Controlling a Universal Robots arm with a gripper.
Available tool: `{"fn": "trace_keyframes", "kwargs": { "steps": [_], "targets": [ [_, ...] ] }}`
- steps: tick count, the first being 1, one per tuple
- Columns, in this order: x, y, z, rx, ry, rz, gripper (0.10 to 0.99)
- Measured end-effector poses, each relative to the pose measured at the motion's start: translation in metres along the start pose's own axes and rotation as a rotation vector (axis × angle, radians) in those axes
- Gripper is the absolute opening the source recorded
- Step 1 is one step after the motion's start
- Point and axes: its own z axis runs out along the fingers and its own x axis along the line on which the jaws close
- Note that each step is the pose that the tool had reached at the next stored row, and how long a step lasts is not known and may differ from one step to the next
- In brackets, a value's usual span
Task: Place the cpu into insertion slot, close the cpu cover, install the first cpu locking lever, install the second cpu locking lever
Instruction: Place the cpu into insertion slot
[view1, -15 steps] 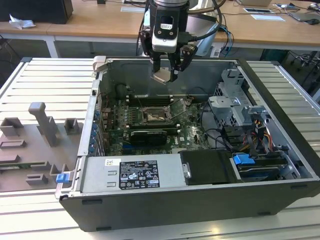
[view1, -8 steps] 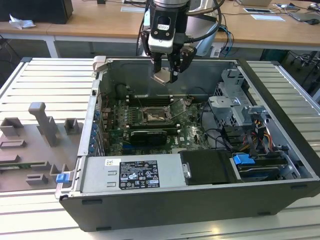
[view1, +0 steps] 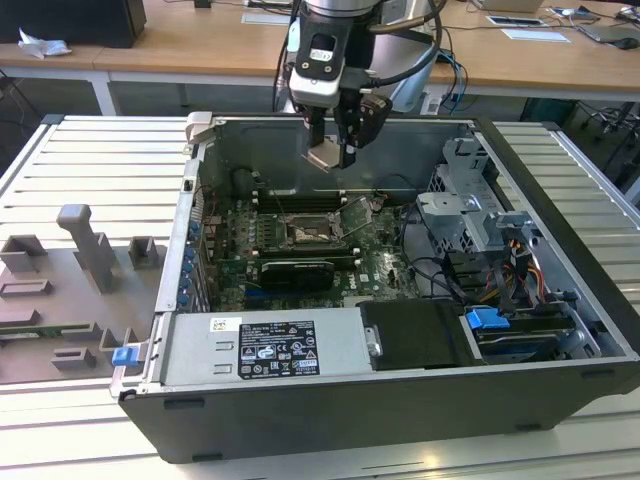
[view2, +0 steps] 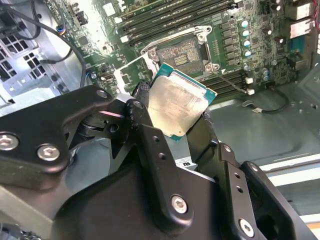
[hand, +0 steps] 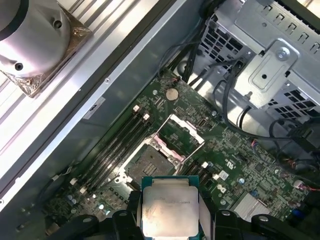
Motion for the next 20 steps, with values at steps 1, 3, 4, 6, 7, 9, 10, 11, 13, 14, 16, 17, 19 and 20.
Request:
{"fn": "trace_keyframes", "kwargs": {
  "steps": [1,3,4,6,7,9,10,11,13,14,16,17,19,20],
  "targets": [
    [0.0,0.0,0.0002,0.0,-0.001,0.006,0.541],
    [0.0,-0.0001,0.0007,0.001,-0.0038,0.026,0.541],
    [0.0,-0.0001,0.0011,0.001,-0.005,0.037,0.541],
    [0.0,-0.0001,0.0016,0.001,-0.007,0.056,0.541],
    [0.0,-0.0001,0.0018,0.002,-0.0086,0.068,0.541],
    [0.0,-0.0002,0.0024,0.003,-0.0125,0.098,0.541],
    [0.0,-0.0002,0.0028,0.003,-0.0139,0.114,0.541],
    [0.0,-0.0003,0.0031,0.002,-0.0155,0.132,0.541],
    [0.0,-0.0003,0.0035,0.003,-0.0171,0.151,0.541],
    [0.0,-0.0003,0.0037,0.002,-0.0179,0.159,0.541],
    [0.0,-0.0003,0.0041,0.002,-0.0195,0.178,0.541],
    [0.0,-0.0003,0.0043,0.002,-0.0201,0.186,0.541],
    [0.0,-0.0004,0.0048,0.002,-0.0219,0.207,0.541],
    [0.0,-0.0004,0.0053,0.002,-0.0232,0.224,0.541]
  ]
}}
